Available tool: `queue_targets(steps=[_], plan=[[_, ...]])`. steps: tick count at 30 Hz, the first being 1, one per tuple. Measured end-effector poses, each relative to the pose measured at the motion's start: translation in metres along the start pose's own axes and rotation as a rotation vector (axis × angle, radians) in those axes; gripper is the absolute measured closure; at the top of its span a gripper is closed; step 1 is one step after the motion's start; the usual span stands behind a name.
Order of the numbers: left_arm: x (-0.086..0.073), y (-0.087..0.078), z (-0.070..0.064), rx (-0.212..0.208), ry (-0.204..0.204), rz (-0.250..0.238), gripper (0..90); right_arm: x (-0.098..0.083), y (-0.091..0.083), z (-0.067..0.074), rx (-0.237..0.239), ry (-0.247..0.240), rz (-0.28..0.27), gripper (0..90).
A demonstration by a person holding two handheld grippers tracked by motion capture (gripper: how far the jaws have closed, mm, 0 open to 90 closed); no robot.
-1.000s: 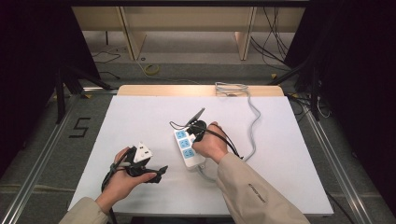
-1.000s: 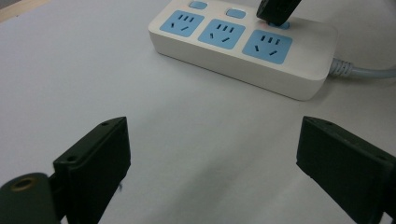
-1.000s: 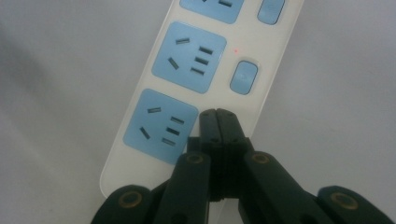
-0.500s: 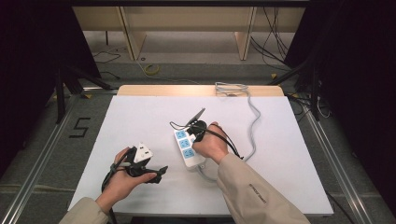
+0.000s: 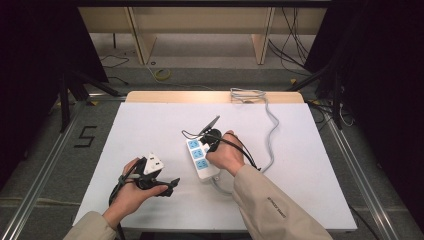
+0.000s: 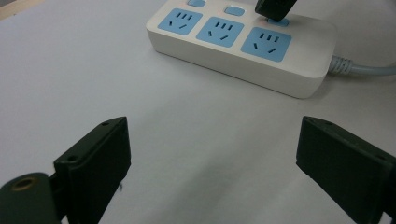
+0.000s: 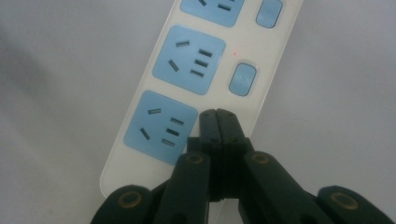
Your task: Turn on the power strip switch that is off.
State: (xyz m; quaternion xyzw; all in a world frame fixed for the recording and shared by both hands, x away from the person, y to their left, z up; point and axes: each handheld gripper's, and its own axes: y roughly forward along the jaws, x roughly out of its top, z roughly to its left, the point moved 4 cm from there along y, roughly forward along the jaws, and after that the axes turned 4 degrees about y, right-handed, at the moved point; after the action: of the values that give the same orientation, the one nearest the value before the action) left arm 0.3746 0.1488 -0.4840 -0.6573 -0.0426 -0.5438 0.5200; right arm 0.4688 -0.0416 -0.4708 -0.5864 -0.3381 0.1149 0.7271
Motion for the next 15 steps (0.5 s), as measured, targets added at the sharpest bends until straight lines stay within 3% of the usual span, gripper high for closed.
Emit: queue_targets(steps=[15], plan=[[0.000, 0.000, 0.000, 0.001, -0.001, 0.002, 9.5, 0.000, -0.011, -0.003, 0.024, -0.019, -0.076, 90.0]])
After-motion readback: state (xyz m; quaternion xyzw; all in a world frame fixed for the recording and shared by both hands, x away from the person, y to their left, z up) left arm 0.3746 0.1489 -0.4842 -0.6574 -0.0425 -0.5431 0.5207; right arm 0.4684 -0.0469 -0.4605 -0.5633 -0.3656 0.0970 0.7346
